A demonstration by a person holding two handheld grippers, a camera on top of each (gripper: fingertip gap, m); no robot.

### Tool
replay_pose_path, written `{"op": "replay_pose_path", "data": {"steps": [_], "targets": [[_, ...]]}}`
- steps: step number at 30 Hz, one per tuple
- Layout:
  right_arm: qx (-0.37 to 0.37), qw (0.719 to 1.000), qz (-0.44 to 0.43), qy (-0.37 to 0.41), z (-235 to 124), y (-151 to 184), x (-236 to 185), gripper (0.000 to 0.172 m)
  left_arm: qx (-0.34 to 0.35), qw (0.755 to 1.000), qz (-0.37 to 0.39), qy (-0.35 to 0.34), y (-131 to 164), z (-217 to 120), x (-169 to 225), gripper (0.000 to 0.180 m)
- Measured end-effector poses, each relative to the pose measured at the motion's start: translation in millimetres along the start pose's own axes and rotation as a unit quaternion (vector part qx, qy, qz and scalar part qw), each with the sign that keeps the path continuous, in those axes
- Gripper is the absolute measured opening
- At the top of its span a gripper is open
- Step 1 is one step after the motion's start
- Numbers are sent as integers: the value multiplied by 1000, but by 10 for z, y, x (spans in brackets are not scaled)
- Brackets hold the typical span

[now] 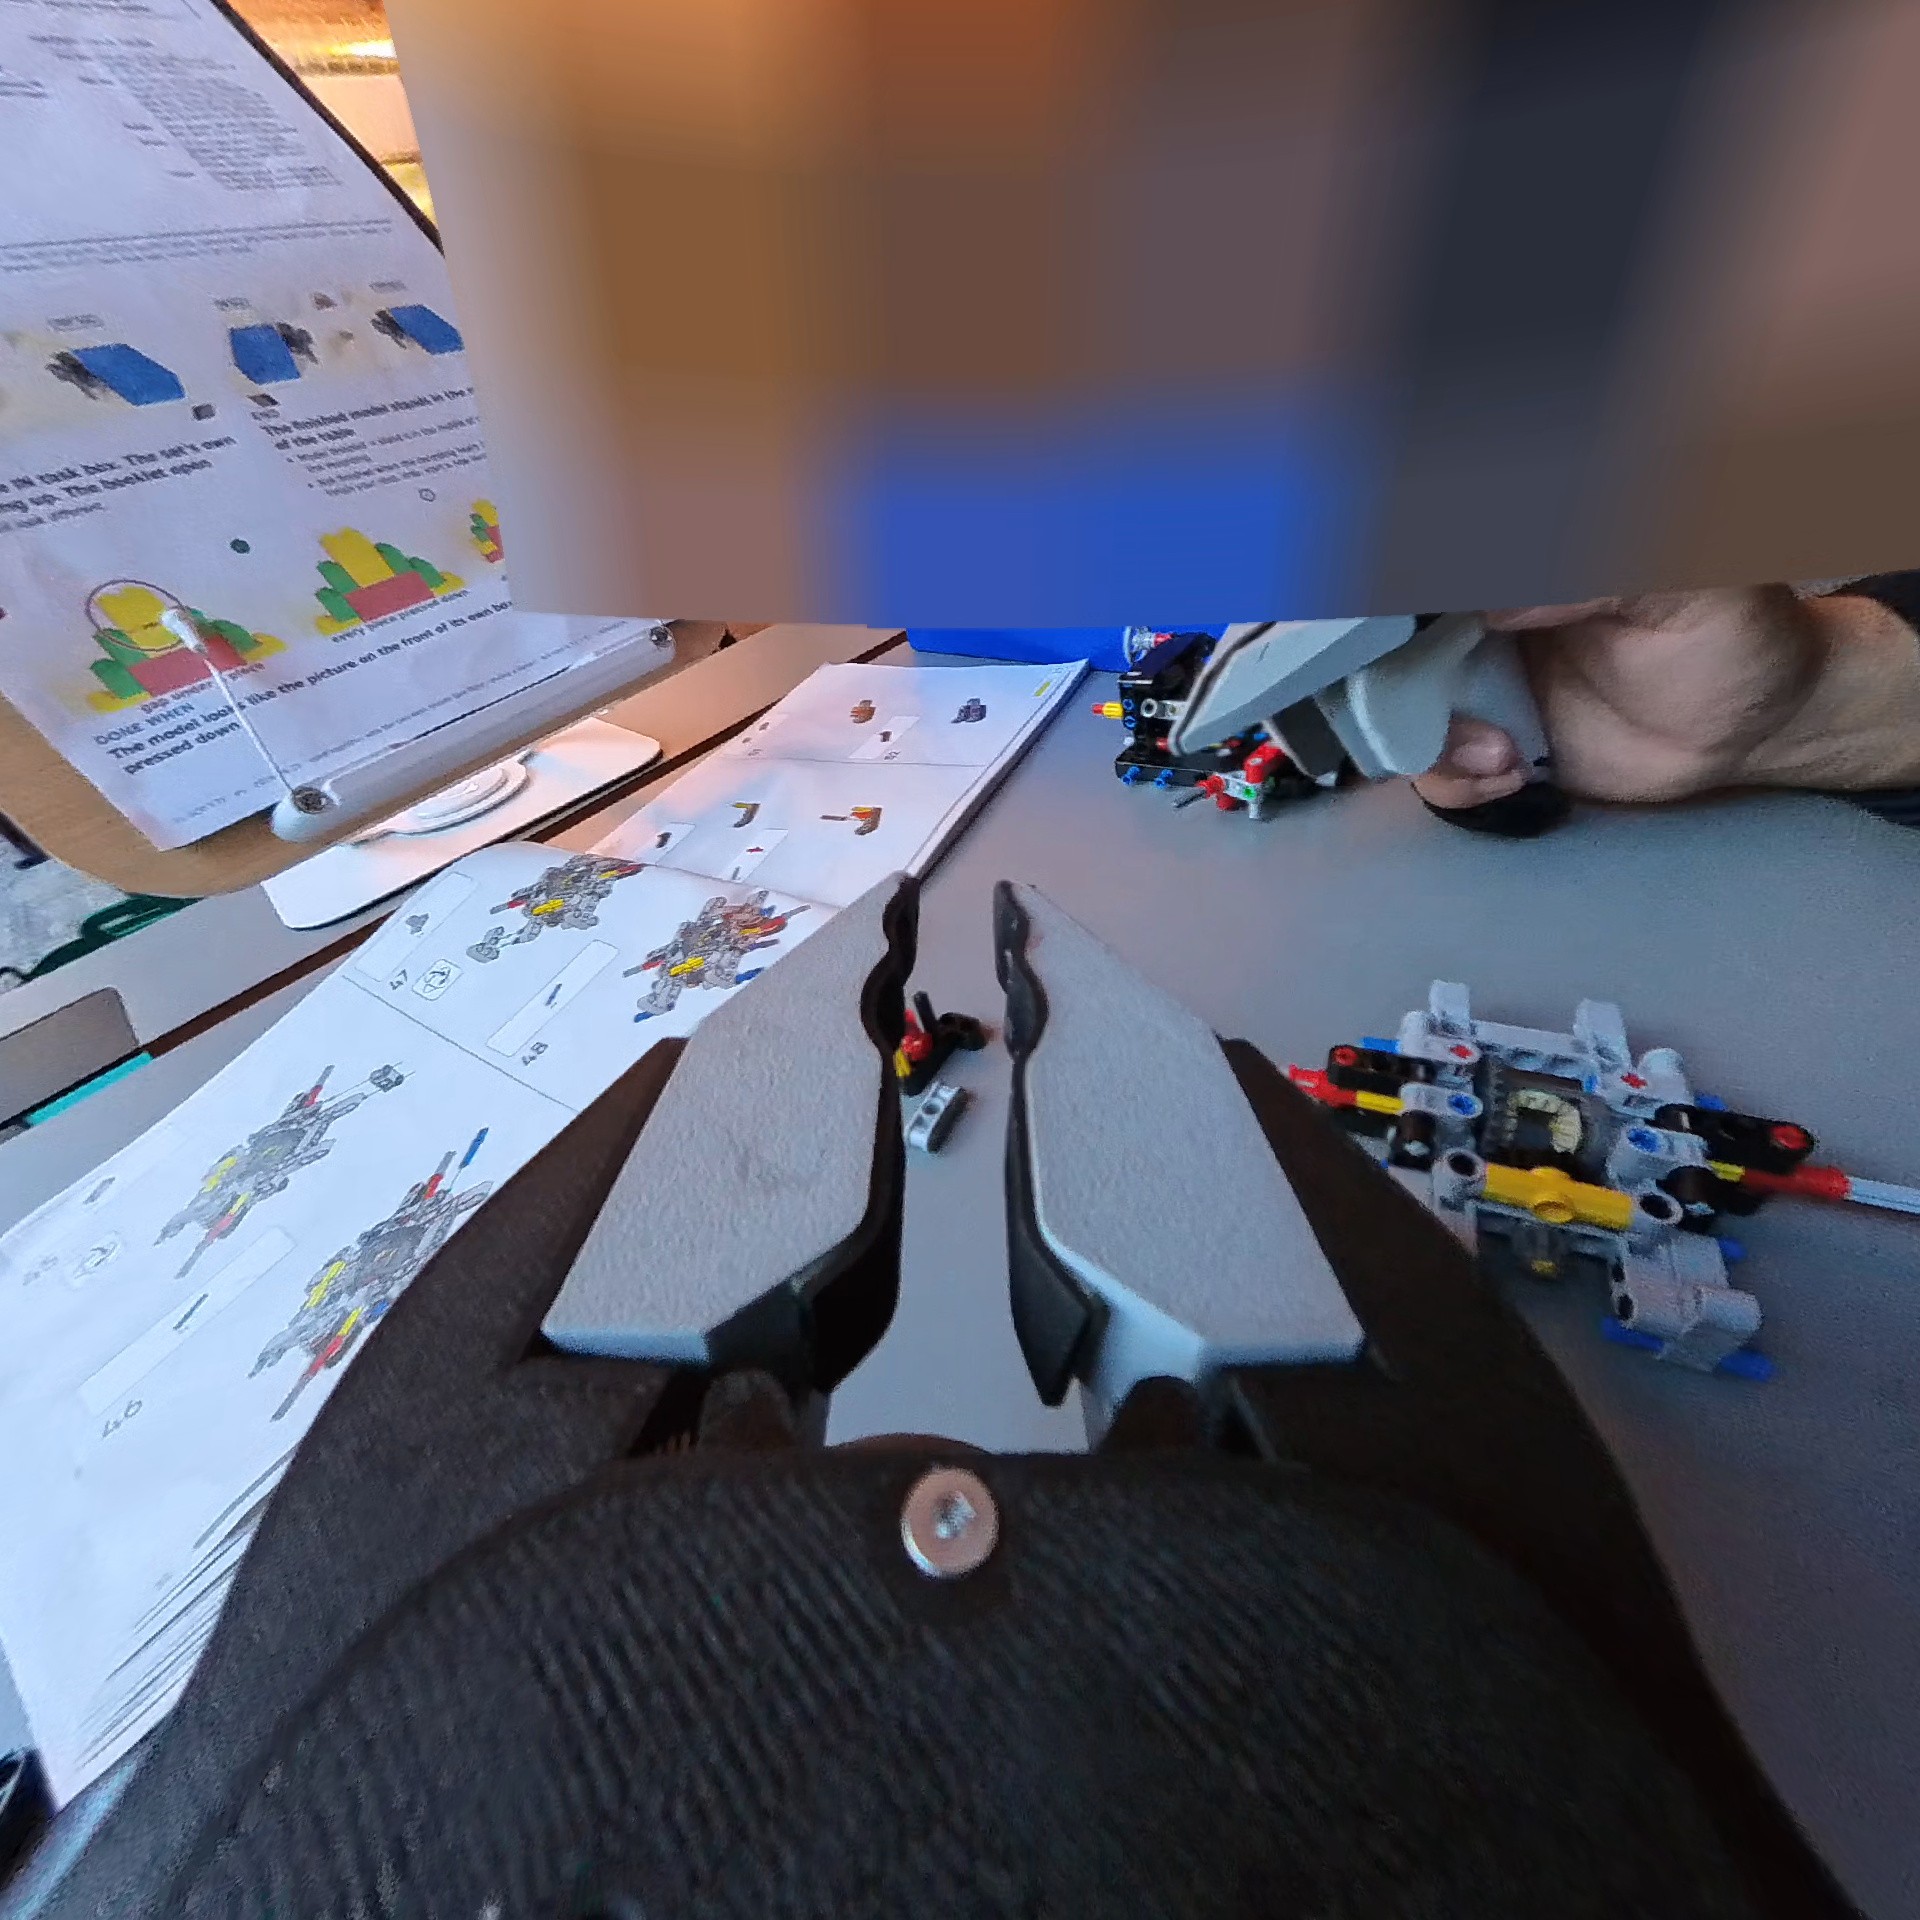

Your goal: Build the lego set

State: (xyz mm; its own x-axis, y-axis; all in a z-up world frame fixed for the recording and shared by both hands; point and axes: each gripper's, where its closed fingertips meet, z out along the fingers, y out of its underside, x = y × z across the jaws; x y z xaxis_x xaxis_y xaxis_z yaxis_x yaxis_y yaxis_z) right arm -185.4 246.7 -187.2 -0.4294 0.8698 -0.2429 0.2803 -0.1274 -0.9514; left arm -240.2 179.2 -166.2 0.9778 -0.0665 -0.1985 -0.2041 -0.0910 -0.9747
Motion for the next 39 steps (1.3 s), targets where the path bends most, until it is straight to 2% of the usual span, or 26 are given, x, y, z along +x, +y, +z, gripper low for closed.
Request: {"op": "replay_pose_path", "data": {"steps": [6,16,20,23,26,29,31,36,39], "targets": [[34,999,28,-1,-58,-89,71,0,1,1000,0,4,10,-37,21,8],[9,998,45,-47,-10,-32,-9,6,-10,999,-35,-21,61,-59,-116,3],[-1,996,65,-60,10,-9,1,16,-14,999,-49,-17,67,-54,-77,4],[-5,995,80,-67,23,-1,17,23,-15,997,-72,-25,25,-165,-29,7],[-1,995,77,-59,33,-18,44,23,-14,996,-81,-39,-28,-437,62,7],[-4,996,73,-46,49,-9,71,22,-50,993,-82,-66,78,-726,90,6],[-2,997,69,-36,47,-14,90,22,-108,986,-92,-83,277,-891,63,7],[7,998,61,-6,26,-32,144,20,-183,967,-116,-133,524,-1288,-198,11],[11,998,57,5,15,-41,161,19,-238,955,-131,-118,643,-1328,-331,15]]}}
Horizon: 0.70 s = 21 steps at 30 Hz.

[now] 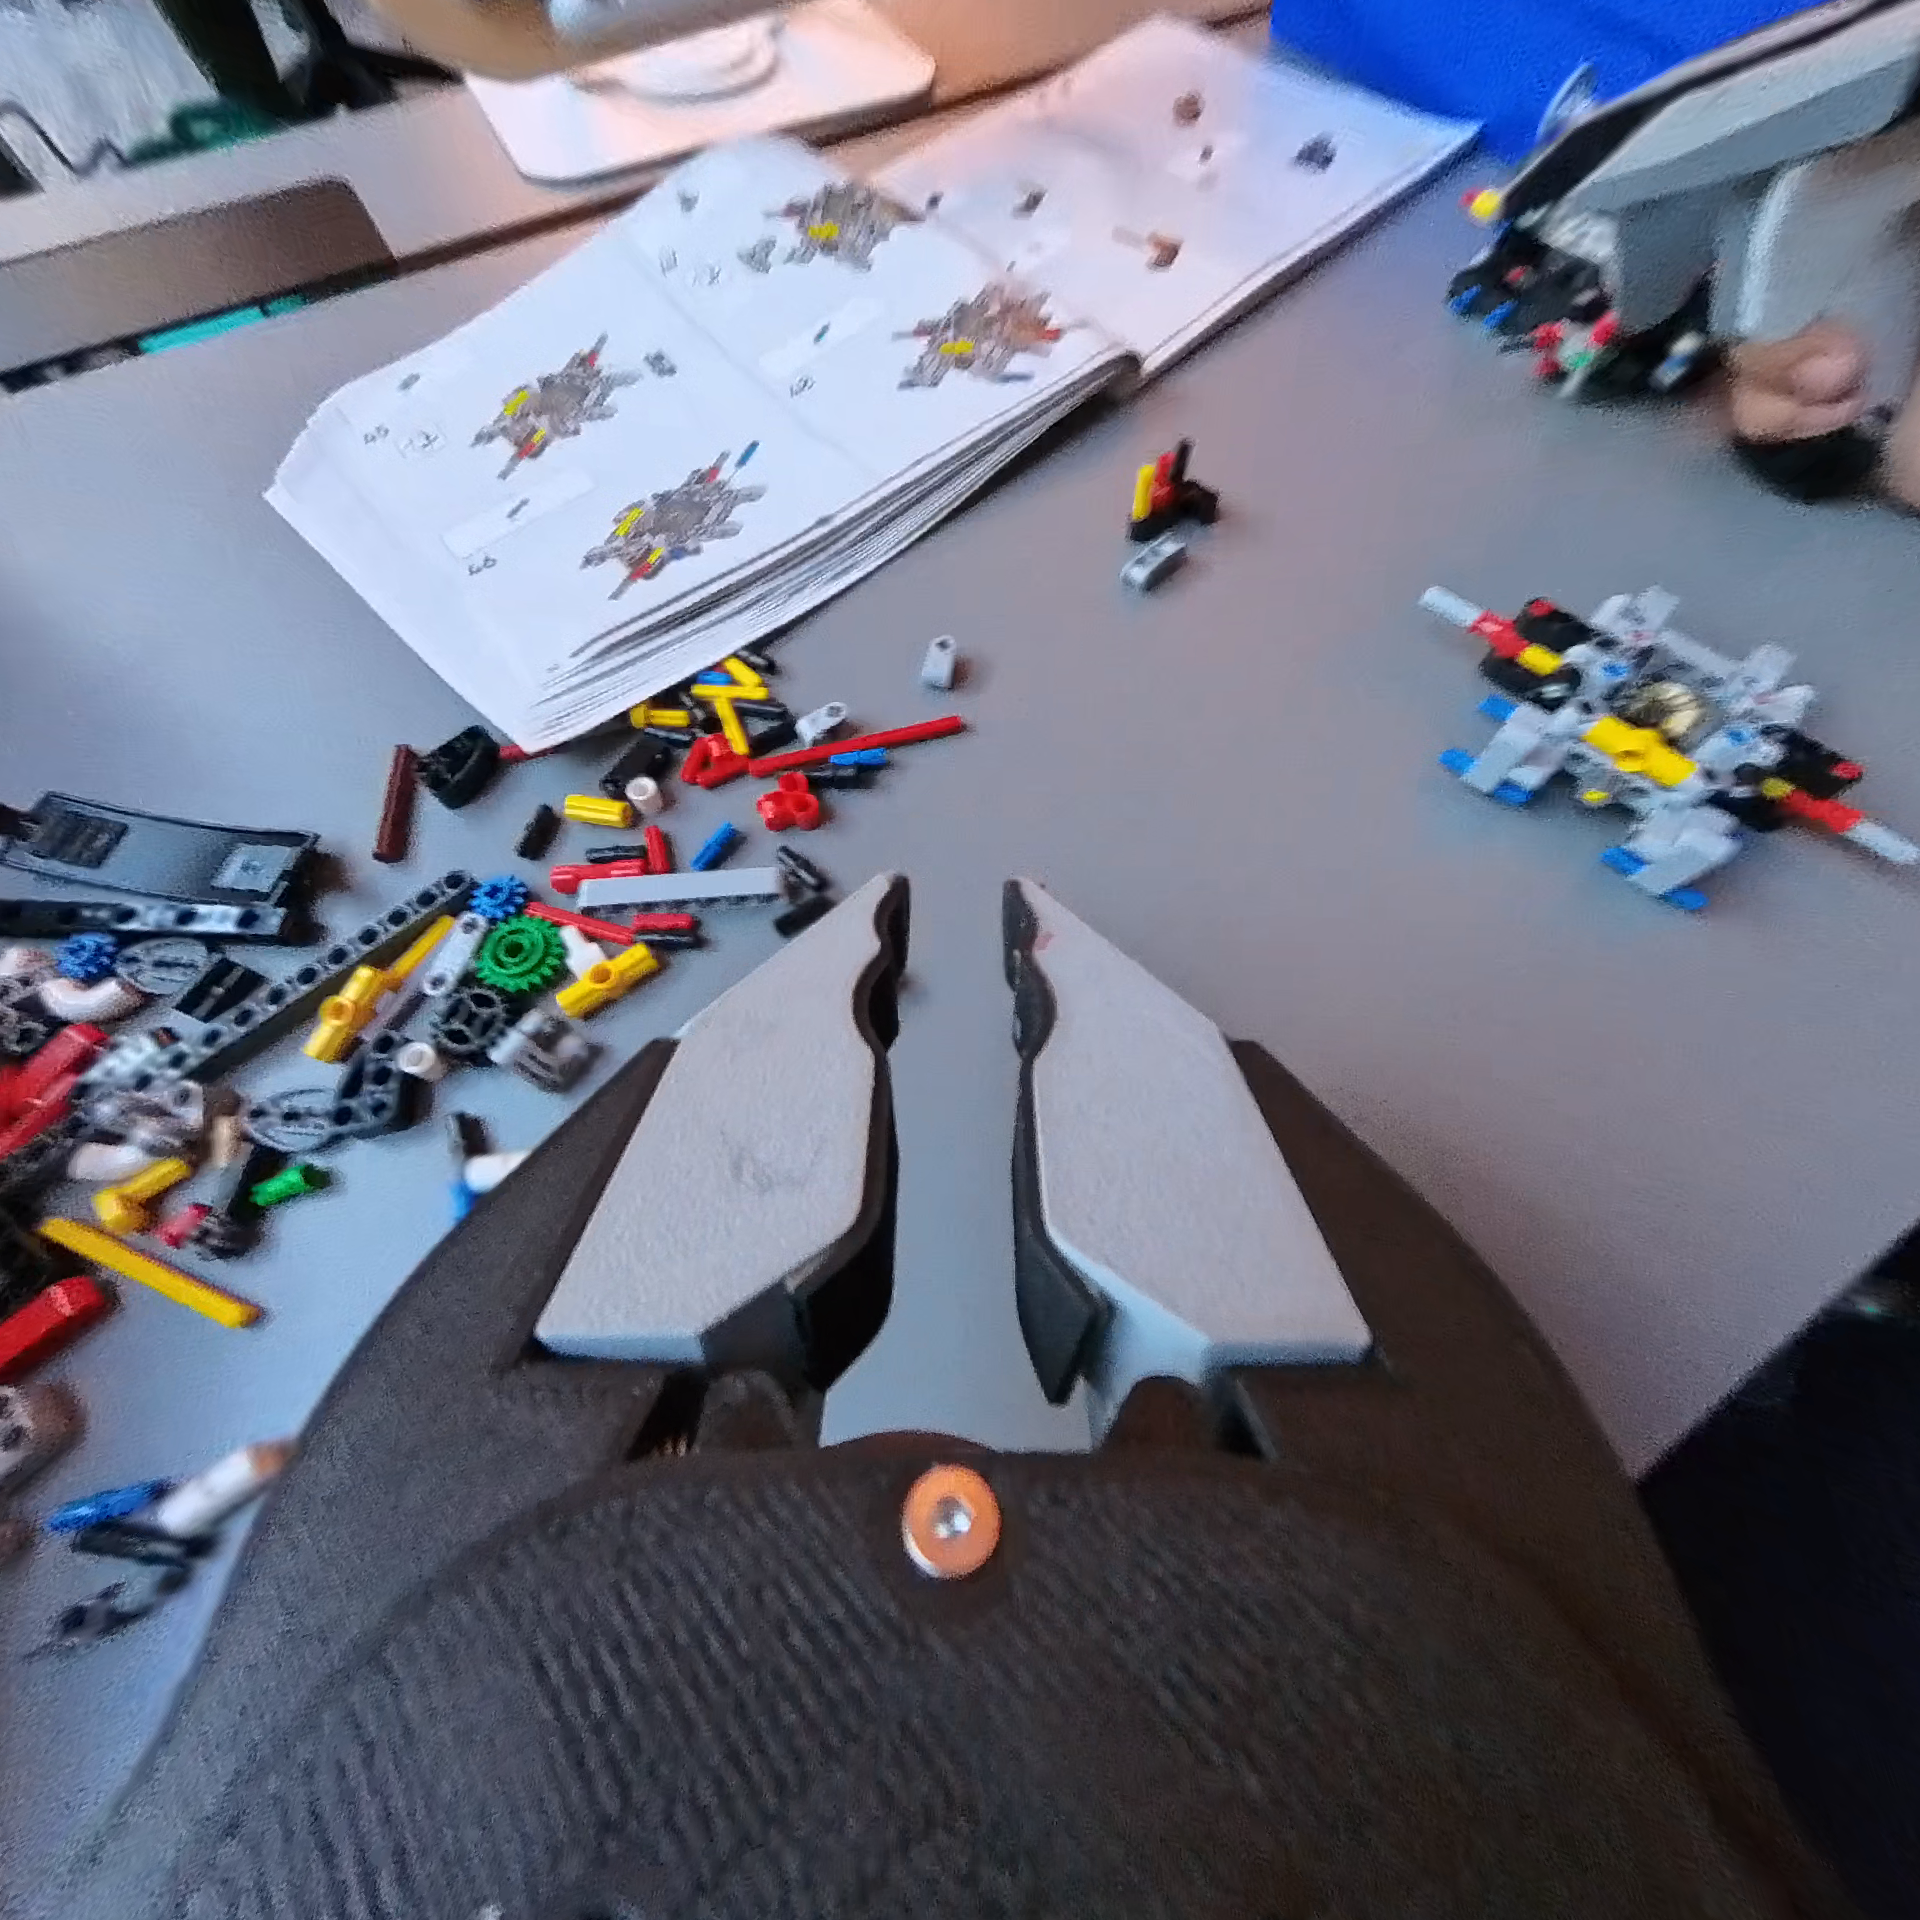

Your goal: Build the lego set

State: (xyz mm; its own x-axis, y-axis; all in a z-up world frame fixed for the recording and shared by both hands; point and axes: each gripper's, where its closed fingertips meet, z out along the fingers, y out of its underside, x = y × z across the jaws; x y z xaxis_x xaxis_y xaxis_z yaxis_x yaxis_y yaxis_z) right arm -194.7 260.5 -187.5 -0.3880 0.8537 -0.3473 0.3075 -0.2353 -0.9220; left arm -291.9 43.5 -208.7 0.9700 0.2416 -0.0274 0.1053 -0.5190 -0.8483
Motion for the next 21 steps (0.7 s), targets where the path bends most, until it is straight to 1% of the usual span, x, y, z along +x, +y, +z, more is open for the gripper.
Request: {"op": "replay_pose_path", "data": {"steps": [1,3,5,7,8,12,18,20,21], "targets": [[0,1000,-1,2,0,2,1,19,-18,1000,14,-1,-18,57,-51,17],[-2,1000,-5,3,1,8,-3,19,-65,996,54,25,-57,241,-63,14],[-6,1000,-8,3,3,20,-14,19,-86,991,84,62,-164,452,-43,13],[-9,1000,-12,2,1,30,-26,18,-113,985,95,89,-248,647,-48,12],[-10,1000,-14,3,-5,35,-33,18,-135,980,101,110,-252,723,-13,14],[-9,1000,-27,2,-34,42,-63,15,-198,963,133,121,-170,987,-15,14],[-17,999,-36,-6,-33,61,-93,10,-228,956,133,126,-100,1162,-21,19],[-19,999,-41,-6,-30,67,-101,9,-236,952,140,136,-60,1203,13,6],[-20,999,-43,-6,-28,69,-104,9,-234,952,142,140,-63,1217,28,6]]}}
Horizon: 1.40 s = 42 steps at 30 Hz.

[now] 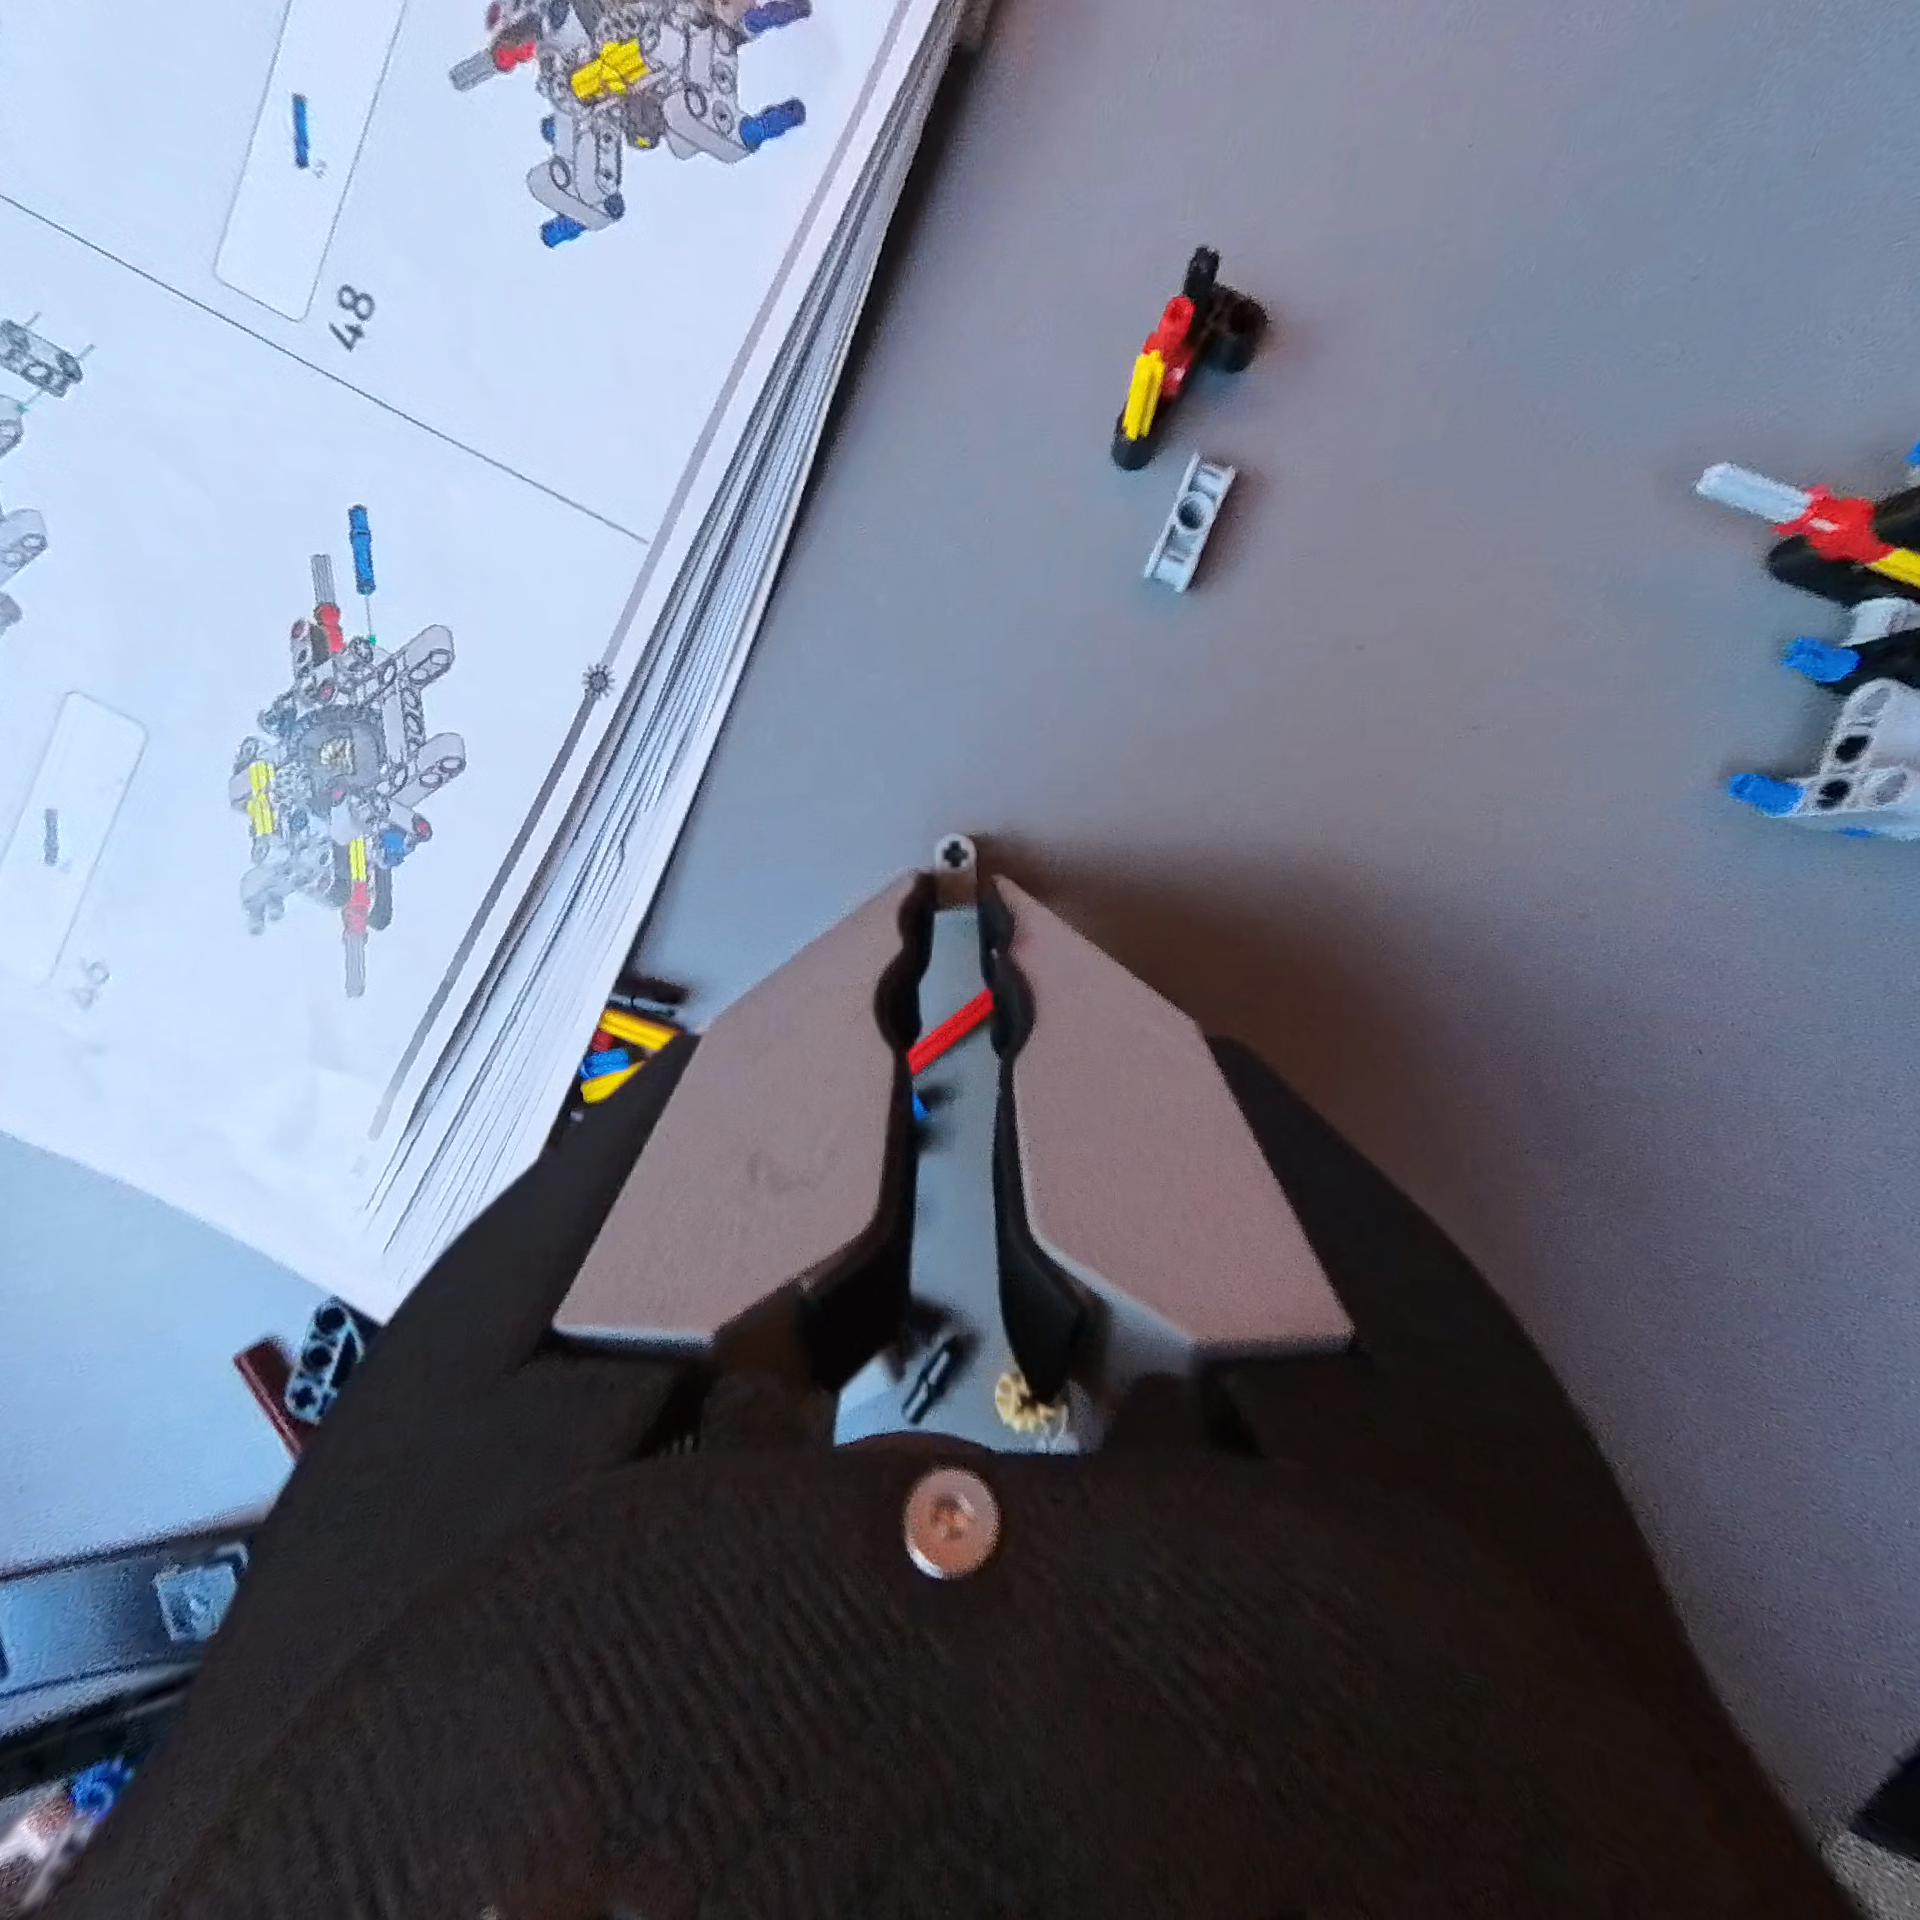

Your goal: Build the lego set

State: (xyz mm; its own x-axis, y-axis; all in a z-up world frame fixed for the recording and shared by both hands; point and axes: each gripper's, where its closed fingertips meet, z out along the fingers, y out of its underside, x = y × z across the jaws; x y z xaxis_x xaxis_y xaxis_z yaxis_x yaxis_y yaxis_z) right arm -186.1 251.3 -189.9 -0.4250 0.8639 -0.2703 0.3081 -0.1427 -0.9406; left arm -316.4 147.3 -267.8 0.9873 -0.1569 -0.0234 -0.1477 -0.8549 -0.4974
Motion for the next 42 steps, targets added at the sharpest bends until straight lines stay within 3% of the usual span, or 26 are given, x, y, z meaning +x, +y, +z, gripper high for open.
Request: {"op": "replay_pose_path", "data": {"steps": [4,10,17,23,29,40,42], "targets": [[-4,1000,-4,-1,7,10,-8,8,2,1000,13,-4,-71,35,15,5],[-5,1000,-12,9,-10,9,21,7,-1,997,74,23,-206,103,447,6],[-8,1000,-1,2,-5,16,37,7,25,994,78,70,-295,140,790,11],[-10,1000,2,1,-14,24,45,4,40,993,69,89,-342,83,778,24],[-17,1000,2,-2,-2,40,39,2,70,994,61,60,-453,-114,530,20],[-13,1000,6,1,-7,31,54,1,32,996,65,58,-507,264,402,16],[-14,1000,4,1,-6,32,51,1,38,995,72,61,-514,277,419,6]]}}
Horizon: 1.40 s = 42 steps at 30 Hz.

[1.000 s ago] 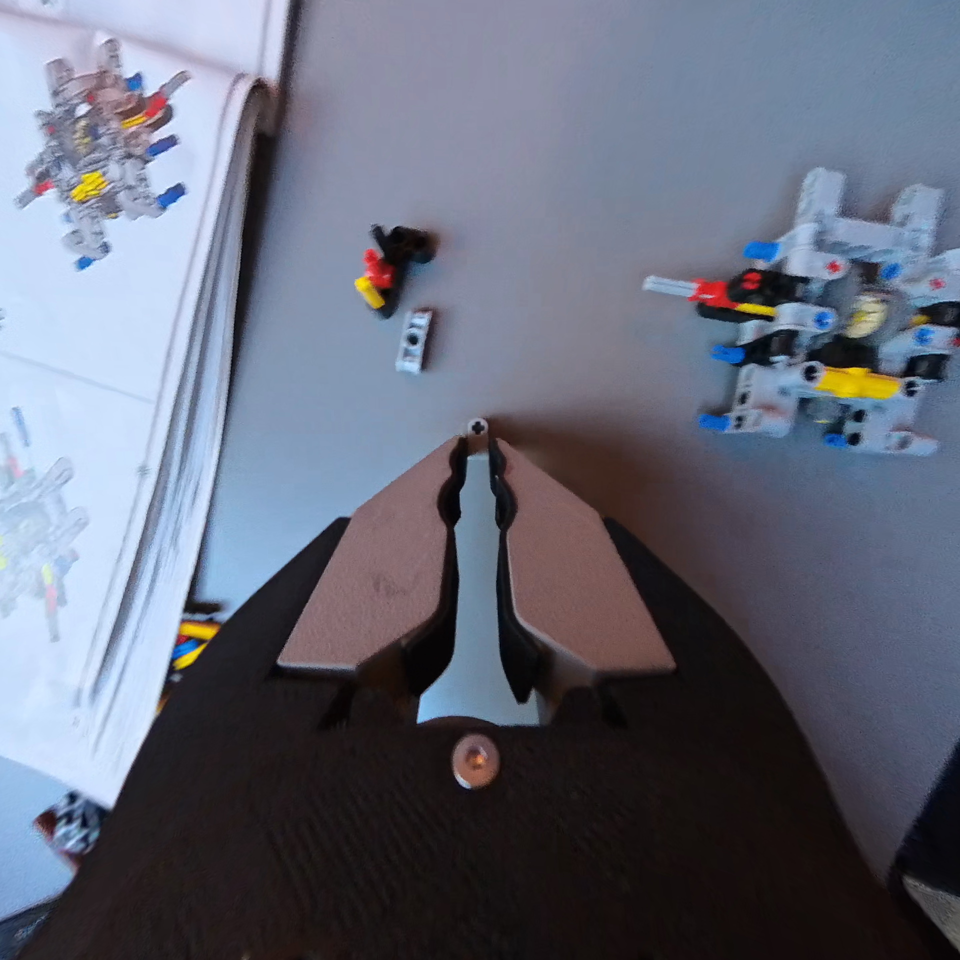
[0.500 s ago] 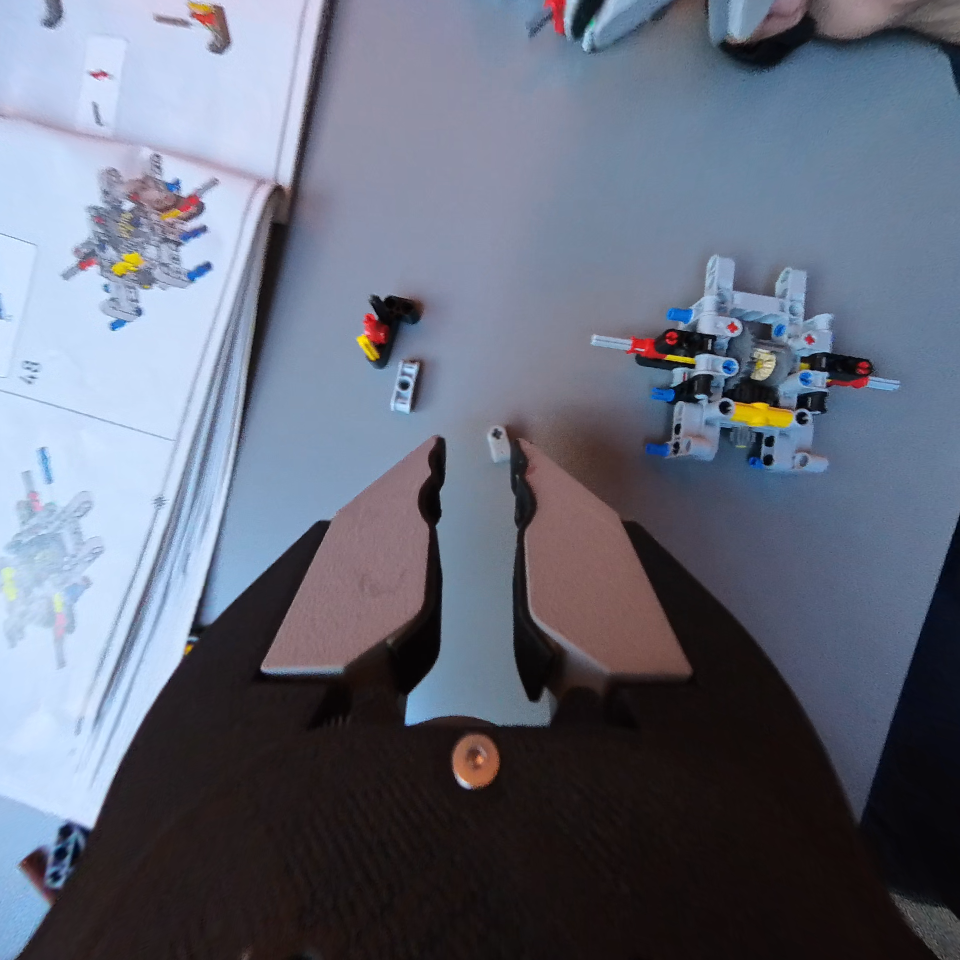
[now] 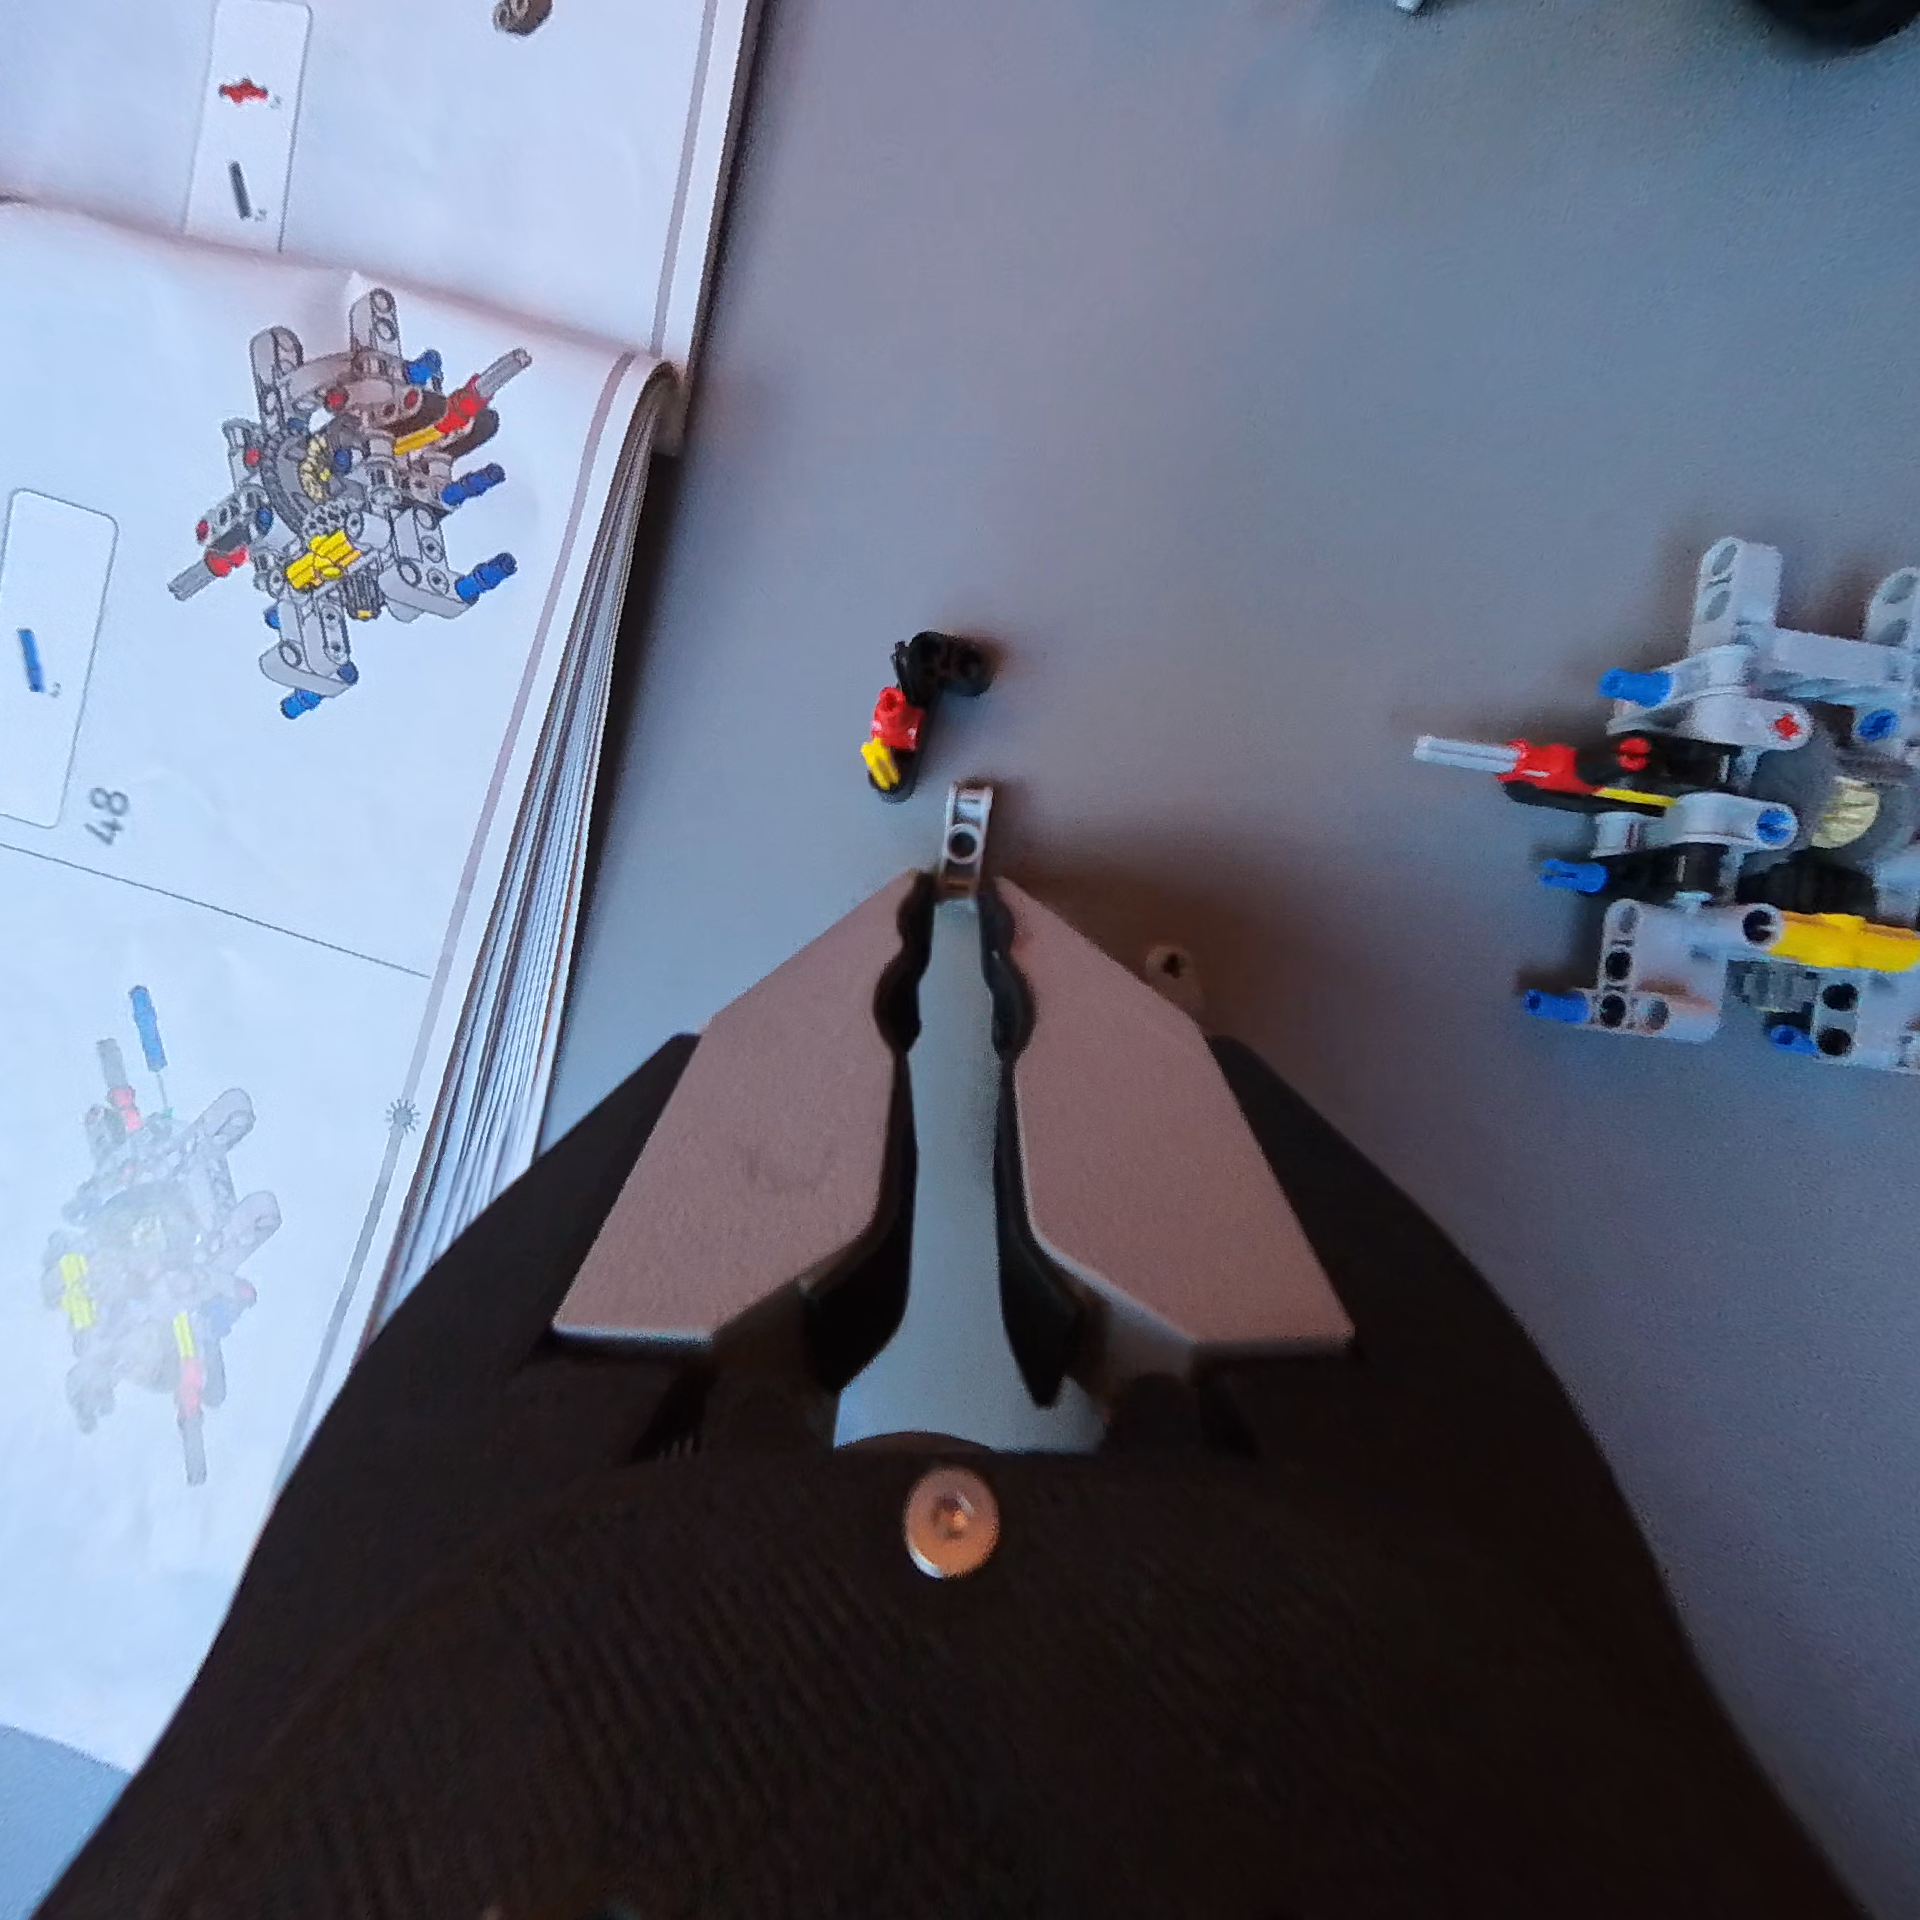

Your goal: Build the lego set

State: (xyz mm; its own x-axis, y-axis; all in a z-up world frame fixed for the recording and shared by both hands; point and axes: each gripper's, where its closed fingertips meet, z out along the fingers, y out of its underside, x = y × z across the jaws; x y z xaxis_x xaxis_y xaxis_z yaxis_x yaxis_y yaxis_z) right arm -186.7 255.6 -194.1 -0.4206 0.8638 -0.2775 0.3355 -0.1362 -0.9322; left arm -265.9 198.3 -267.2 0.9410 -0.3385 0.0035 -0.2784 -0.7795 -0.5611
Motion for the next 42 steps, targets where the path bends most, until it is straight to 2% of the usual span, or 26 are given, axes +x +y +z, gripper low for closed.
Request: {"op": "replay_pose_path", "data": {"steps": [5,7,11,14,18,21,25,28,32,36,42], "targets": [[2,1000,2,-2,-6,-5,0,1,10,1000,9,14,3,-10,72,6],[2,1000,3,-10,-4,-5,-16,2,26,999,-8,44,-18,-35,167,6],[-14,999,-14,-49,39,29,-132,23,64,983,-93,145,-148,-121,387,5],[-26,995,-57,-81,44,68,-285,43,58,967,-129,210,-187,-160,531,5],[-48,983,-174,-15,65,143,-237,24,71,949,-137,275,-279,-238,650,5],[-66,971,-230,7,88,212,-236,22,71,950,-148,264,-286,-199,553,5],[-77,974,-213,23,104,226,-164,23,85,954,-137,251,-351,-238,554,5],[-57,980,-191,18,75,165,-153,23,89,973,-82,198,-385,-254,558,5],[-42,984,-175,-1,80,125,-208,20,82,991,27,101,-461,-264,563,6],[-38,982,-185,-12,114,125,-292,18,73,989,121,38,-549,-270,636,6],[-40,978,-206,-18,182,146,-407,24,56,982,177,12,-582,-213,728,6]]}}
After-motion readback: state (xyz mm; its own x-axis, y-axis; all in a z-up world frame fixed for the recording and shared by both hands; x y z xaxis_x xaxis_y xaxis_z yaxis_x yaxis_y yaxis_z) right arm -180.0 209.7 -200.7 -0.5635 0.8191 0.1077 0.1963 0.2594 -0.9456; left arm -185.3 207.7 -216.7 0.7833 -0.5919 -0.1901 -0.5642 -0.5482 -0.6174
